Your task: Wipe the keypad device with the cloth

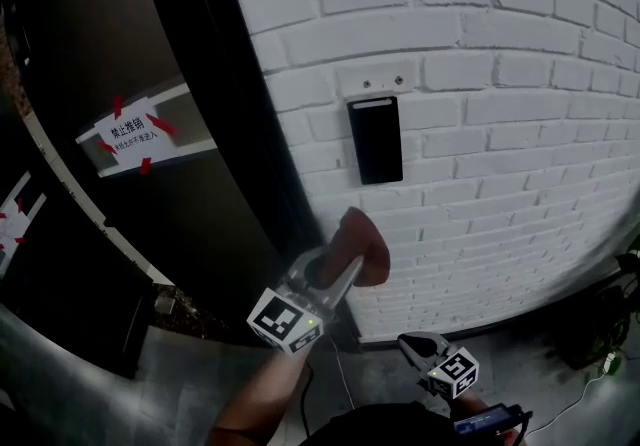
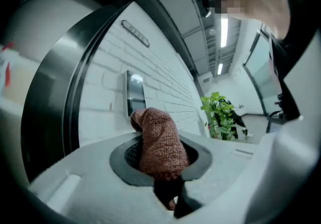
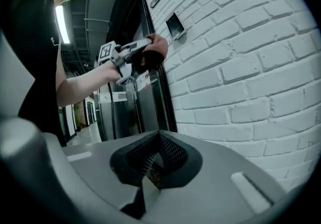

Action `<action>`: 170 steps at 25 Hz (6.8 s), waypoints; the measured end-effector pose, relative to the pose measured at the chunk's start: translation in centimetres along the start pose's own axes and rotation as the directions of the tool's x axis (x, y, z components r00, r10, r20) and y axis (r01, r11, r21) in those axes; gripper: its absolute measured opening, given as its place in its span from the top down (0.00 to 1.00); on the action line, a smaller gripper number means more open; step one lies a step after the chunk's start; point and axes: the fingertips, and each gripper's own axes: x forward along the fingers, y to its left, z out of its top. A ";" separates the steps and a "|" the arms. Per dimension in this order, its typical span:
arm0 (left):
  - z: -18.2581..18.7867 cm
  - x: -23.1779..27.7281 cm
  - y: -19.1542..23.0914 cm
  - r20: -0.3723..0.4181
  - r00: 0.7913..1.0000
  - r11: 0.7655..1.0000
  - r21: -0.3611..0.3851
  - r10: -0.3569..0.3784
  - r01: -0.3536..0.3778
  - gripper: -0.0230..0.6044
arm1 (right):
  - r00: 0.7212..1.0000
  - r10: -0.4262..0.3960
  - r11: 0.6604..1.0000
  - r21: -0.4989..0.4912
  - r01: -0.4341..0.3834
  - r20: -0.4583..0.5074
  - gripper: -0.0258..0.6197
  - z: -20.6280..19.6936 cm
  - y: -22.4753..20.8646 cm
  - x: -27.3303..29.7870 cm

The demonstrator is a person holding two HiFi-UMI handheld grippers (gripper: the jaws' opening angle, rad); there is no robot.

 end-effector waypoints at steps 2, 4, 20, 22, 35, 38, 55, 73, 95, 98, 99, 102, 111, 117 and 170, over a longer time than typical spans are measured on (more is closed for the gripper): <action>5.2 1.8 1.6 0.008 0.999 0.988 0.147 0.035 -0.035 0.86 | 1.000 0.017 1.000 0.020 -0.017 0.004 0.96 -0.4 0.1 0.2; 10.2 3.3 3.3 0.019 0.997 0.960 0.266 0.081 -0.083 0.86 | 1.000 0.029 0.999 0.028 -0.029 0.008 0.96 -0.9 0.3 0.3; 16.3 16.2 5.2 -0.278 0.914 0.590 0.806 0.296 0.054 0.86 | 1.000 -0.023 0.999 0.049 0.024 -0.007 0.96 -3.1 0.5 -2.3; 14.9 17.2 4.4 -0.308 0.900 0.569 0.818 0.309 0.085 0.86 | 1.000 -0.024 0.998 0.055 0.024 -0.001 0.96 -3.1 0.5 -2.5; 1.7 14.2 1.7 -0.353 0.830 0.312 0.922 0.431 0.230 0.86 | 1.000 -0.007 0.987 0.161 0.003 0.028 0.96 -3.3 0.5 -2.9; 7.4 14.0 3.6 -0.202 0.883 0.368 0.929 0.425 0.035 0.86 | 1.000 -0.006 0.988 0.155 0.003 0.016 0.96 -3.8 0.3 -2.7; 10.4 7.4 11.1 -0.038 0.881 0.868 0.201 0.471 -0.455 0.86 | 0.997 -0.060 0.974 0.219 0.050 0.038 0.96 -4.7 -0.4 -4.8; 2.7 11.5 3.5 -0.015 0.957 0.923 -0.259 0.291 -0.285 0.86 | 0.999 -0.021 0.976 0.218 0.014 0.027 0.96 -4.2 0.9 -3.3; 5.5 11.1 5.9 -0.102 0.817 0.553 0.782 0.567 -0.287 0.86 | 1.000 0.003 0.952 0.304 -0.011 0.026 0.96 -5.8 -2.3 -5.5; 1.4 8.6 6.0 -0.222 0.799 0.663 0.698 0.558 -0.269 0.86 | 1.000 0.021 0.947 0.320 -0.027 0.021 0.96 -6.4 -2.2 -5.7; 0.0 7.9 5.5 -0.263 0.802 0.710 0.655 0.536 -0.260 0.86 | 0.999 0.030 0.945 0.324 -0.035 0.020 0.96 -6.8 -2.2 -5.6; -4.1 5.9 2.1 -0.349 0.832 0.849 0.470 0.430 -0.242 0.86 | 0.998 0.068 0.938 0.340 -0.069 0.014 0.96 -7.7 -1.9 -5.3; -20.1 -7.0 -10.2 -0.565 0.796 0.924 -0.142 0.219 -0.355 0.86 | 0.990 0.135 0.942 0.315 -0.119 -0.030 0.96 -9.8 0.6 -4.6; -24.0 -14.1 -16.9 -0.564 0.816 0.885 -0.307 0.127 -0.350 0.86 | 0.988 0.129 0.950 0.295 -0.098 -0.088 0.96 -10.9 4.7 -5.4; -22.2 -32.3 -34.1 -0.321 0.932 0.841 -0.540 -0.171 -0.032 0.86 | 0.994 -0.091 0.991 0.095 0.096 -0.060 0.96 -14.5 28.0 -15.6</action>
